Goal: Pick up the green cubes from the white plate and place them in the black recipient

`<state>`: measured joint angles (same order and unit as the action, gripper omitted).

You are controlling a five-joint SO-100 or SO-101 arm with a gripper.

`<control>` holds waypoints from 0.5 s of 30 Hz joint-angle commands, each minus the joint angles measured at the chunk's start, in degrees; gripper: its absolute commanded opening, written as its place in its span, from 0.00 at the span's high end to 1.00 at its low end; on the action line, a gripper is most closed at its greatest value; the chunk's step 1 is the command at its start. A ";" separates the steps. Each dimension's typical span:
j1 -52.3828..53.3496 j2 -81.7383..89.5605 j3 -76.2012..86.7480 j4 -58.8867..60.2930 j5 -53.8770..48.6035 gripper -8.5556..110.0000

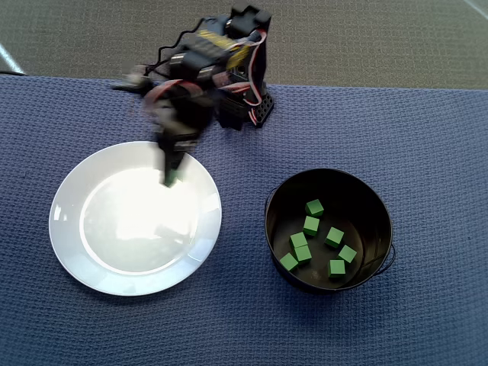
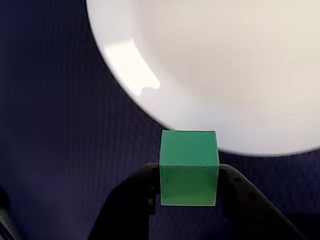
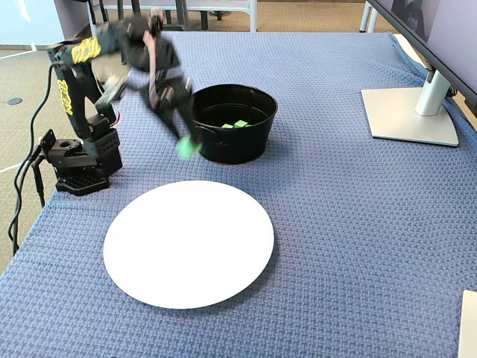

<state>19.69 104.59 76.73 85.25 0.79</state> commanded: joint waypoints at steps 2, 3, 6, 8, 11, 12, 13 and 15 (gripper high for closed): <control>-18.54 9.40 3.52 -1.23 4.57 0.93; -22.15 10.46 5.62 -3.16 5.01 0.93; -30.94 11.51 10.55 -7.38 5.62 0.93; -34.98 10.81 12.74 -9.76 5.80 0.93; -38.32 6.94 13.27 -12.22 6.50 0.93; -39.02 5.19 13.27 -13.27 6.68 0.93; -39.37 3.25 13.18 -14.15 6.86 0.93; -39.46 0.35 12.83 -15.64 7.03 0.93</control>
<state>-18.37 107.84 89.91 72.60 7.12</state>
